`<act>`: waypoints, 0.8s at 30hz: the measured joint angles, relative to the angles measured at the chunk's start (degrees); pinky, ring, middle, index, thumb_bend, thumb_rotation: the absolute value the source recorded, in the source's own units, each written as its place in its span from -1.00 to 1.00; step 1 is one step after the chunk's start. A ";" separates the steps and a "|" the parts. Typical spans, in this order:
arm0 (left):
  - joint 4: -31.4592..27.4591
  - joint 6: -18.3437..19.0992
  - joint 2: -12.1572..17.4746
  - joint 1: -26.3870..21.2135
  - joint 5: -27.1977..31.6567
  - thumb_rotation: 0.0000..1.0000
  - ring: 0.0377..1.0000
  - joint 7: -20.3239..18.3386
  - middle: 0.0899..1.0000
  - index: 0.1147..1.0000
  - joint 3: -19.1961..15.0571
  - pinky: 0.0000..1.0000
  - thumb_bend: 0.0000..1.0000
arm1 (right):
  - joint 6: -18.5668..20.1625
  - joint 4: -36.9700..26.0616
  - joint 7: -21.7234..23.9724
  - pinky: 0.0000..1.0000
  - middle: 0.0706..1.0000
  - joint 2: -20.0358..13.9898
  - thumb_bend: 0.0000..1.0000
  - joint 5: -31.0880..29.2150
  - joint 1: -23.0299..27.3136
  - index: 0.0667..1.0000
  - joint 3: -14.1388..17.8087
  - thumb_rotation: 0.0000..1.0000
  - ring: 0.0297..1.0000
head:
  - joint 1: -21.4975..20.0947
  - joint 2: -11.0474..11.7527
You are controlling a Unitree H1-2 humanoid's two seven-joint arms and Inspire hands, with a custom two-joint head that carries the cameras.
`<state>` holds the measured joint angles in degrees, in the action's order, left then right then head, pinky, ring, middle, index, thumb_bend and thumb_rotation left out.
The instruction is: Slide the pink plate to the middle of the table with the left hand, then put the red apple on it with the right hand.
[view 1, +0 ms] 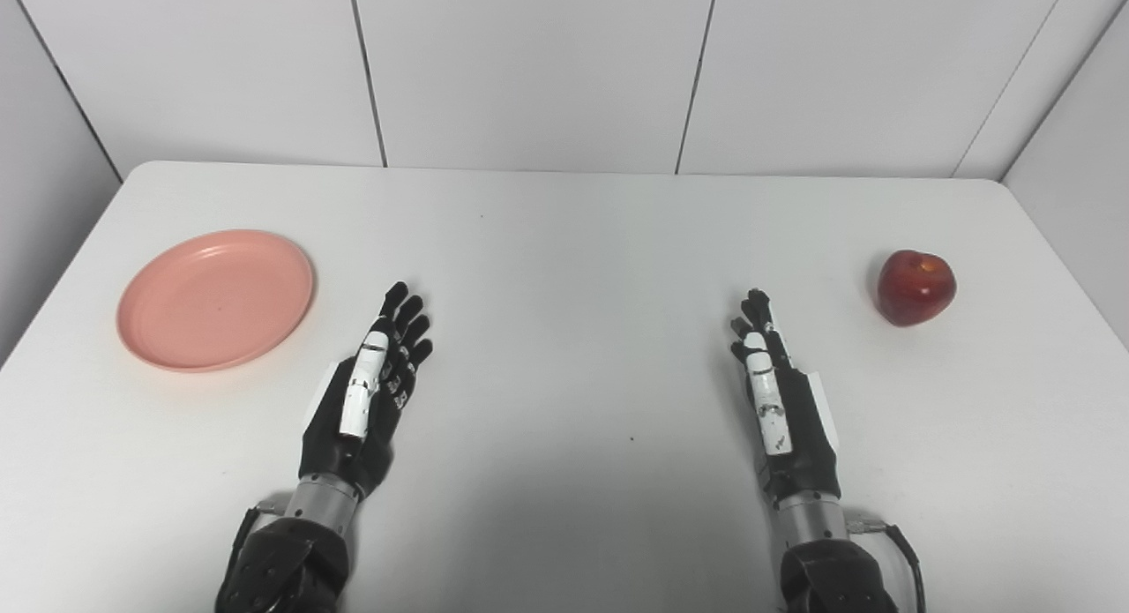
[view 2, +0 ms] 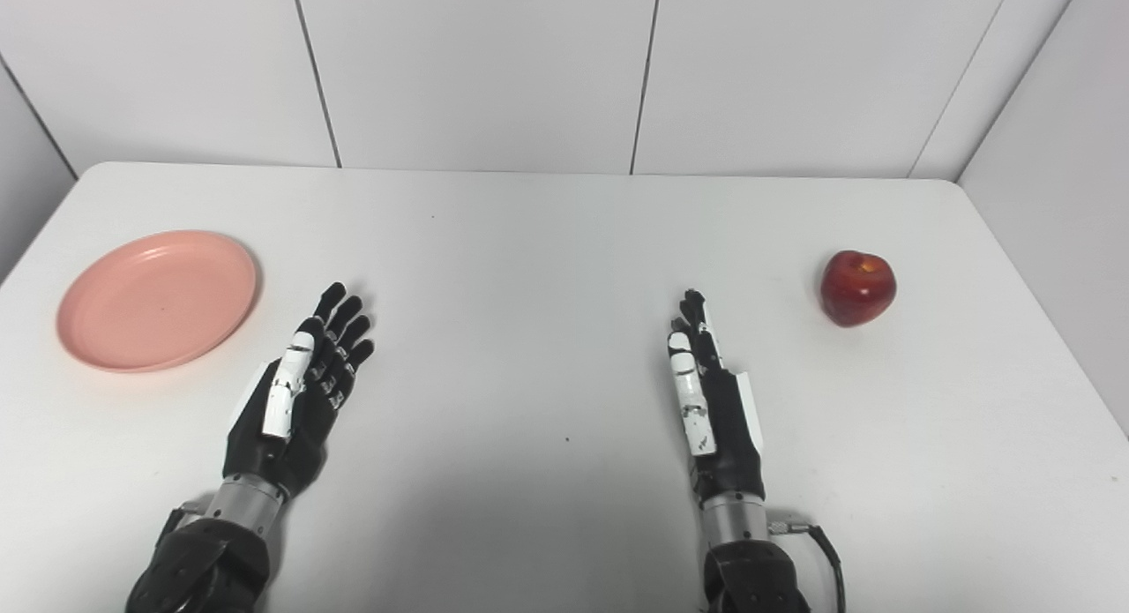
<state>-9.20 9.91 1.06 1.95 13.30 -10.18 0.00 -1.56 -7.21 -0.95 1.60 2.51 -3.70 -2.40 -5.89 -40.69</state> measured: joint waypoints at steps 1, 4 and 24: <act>0.00 -0.01 0.00 0.00 0.00 1.00 1.00 0.00 1.00 0.97 0.00 1.00 -0.32 | 0.00 0.00 -0.01 0.94 0.95 0.01 -0.44 0.00 0.00 0.95 0.01 1.00 0.92 | 0.09 0.09; 0.01 -0.06 0.00 0.01 0.01 1.00 1.00 0.00 1.00 0.96 -0.01 1.00 -0.32 | 0.00 -0.01 -0.03 0.96 0.96 0.03 -0.43 -0.01 0.00 0.95 0.01 1.00 0.92 | 0.09 0.00; 0.30 -0.67 -0.41 0.06 -0.23 1.00 1.00 0.12 1.00 0.96 1.03 1.00 -0.31 | -2.17 0.49 0.11 0.95 0.97 -0.48 -0.43 -0.75 0.04 0.96 0.35 1.00 0.93 | 7.03 1.49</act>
<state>-8.90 9.24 0.65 2.01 13.07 -10.06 1.03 -3.73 -6.72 -0.83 1.12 1.77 -3.67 -2.05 1.14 -39.20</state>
